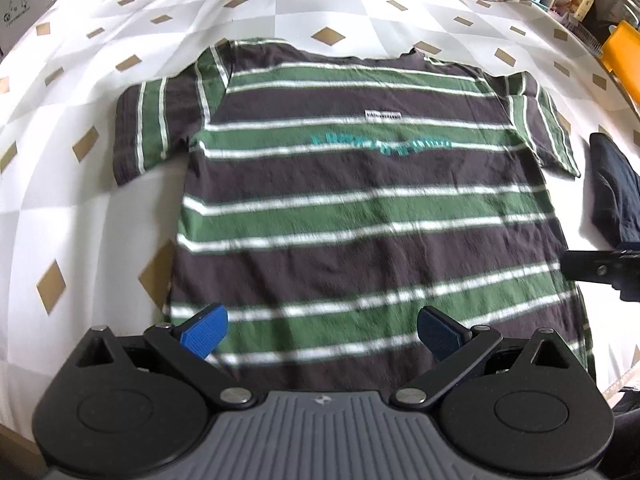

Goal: Fold clothes

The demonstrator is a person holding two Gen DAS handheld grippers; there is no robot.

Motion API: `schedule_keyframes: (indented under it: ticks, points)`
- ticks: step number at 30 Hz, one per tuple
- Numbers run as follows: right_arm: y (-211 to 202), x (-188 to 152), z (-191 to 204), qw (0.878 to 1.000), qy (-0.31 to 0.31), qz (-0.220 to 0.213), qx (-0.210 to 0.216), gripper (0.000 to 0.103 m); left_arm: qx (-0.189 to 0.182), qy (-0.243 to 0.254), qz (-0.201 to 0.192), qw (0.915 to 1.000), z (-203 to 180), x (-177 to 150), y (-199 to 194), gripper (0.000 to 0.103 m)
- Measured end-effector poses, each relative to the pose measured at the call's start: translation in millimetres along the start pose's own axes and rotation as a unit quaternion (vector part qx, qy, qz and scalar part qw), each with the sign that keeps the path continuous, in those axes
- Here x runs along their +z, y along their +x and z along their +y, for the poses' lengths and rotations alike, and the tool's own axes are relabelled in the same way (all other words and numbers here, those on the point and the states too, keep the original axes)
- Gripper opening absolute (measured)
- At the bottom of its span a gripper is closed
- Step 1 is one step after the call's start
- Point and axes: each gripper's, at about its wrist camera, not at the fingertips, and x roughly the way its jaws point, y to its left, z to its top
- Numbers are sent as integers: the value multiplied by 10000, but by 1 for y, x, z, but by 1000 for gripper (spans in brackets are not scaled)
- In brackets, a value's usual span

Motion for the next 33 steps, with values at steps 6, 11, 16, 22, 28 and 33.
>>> schedule_keyframes:
  ticks: [6, 11, 16, 22, 28, 33]
  points:
    - [7, 14, -23, 9992, 396, -49, -88, 98, 138, 209, -121, 9996, 3, 20, -1, 101]
    - [8, 25, -44, 9960, 852, -266, 38, 96, 178, 218, -180, 9994, 10, 34, -1, 101]
    - [9, 36, -64, 9902, 1308, -475, 70, 91, 185, 190, -190, 9995, 14, 46, 4, 101]
    - [16, 47, -87, 9830, 1727, -621, 45, 84, 169, 184, -197, 9995, 17, 60, 10, 101]
    - [25, 57, -106, 9765, 2015, -765, -57, 80, 111, 57, -169, 9998, 24, 75, 17, 101]
    - [35, 66, -120, 9717, 2205, -840, -82, 78, -70, -228, -101, 9997, 30, 85, 23, 101]
